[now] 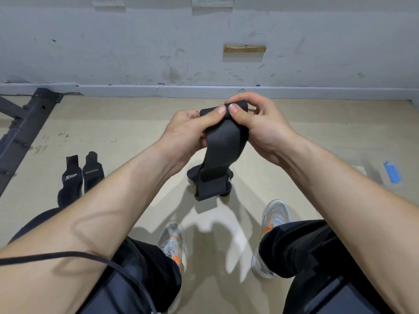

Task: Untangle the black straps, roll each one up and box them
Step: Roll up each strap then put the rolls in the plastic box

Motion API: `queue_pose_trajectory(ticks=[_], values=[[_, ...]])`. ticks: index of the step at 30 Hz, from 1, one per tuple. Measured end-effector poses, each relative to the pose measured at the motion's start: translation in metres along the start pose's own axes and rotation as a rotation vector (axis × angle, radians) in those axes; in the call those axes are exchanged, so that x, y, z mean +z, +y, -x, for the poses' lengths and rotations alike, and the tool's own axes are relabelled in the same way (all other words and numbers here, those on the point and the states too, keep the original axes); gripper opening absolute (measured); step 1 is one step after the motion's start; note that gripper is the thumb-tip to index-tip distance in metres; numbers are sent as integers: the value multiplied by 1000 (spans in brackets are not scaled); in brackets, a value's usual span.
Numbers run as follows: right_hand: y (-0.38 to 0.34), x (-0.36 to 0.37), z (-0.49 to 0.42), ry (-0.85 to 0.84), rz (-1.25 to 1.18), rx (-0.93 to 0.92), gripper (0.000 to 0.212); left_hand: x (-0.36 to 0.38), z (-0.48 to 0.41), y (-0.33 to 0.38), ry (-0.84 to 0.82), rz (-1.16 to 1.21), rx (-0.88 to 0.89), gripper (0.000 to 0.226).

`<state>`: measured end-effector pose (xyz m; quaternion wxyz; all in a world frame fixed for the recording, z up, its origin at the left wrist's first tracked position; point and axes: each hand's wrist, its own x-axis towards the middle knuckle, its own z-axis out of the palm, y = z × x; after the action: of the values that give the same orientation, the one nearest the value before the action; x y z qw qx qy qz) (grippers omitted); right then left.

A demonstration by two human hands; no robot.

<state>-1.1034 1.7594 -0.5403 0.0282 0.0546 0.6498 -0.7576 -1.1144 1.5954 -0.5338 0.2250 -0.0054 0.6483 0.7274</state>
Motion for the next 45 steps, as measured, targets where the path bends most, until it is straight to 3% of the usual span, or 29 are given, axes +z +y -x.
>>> queue_pose_trajectory(ticks=[6, 9, 16, 22, 29, 35, 38, 45], values=[[0, 3, 2, -17, -76, 71, 9, -4, -3, 1, 35, 41, 41, 27], [2, 3, 1, -34, -74, 149, 25, -6, -3, 3, 58, 53, 84, 23], [3, 8, 2, -82, 23, 34, 39, -9, -2, 3, 93, -54, 156, 28], [6, 1, 1, -54, 8, -21, 8, -10, -4, 0, 30, -58, 64, 33], [1, 4, 4, -64, 15, -14, 18, -10, -5, 1, 50, 1, 101, 15], [-1, 7, 4, -99, 122, 91, 5, -11, -6, 0, 99, 5, 108, 22], [0, 8, 3, -67, 170, 26, 13, -10, -5, -2, 92, -20, 123, 25], [5, 3, 3, -27, 113, -53, 5, -6, -3, 4, -26, 20, 26, 27]])
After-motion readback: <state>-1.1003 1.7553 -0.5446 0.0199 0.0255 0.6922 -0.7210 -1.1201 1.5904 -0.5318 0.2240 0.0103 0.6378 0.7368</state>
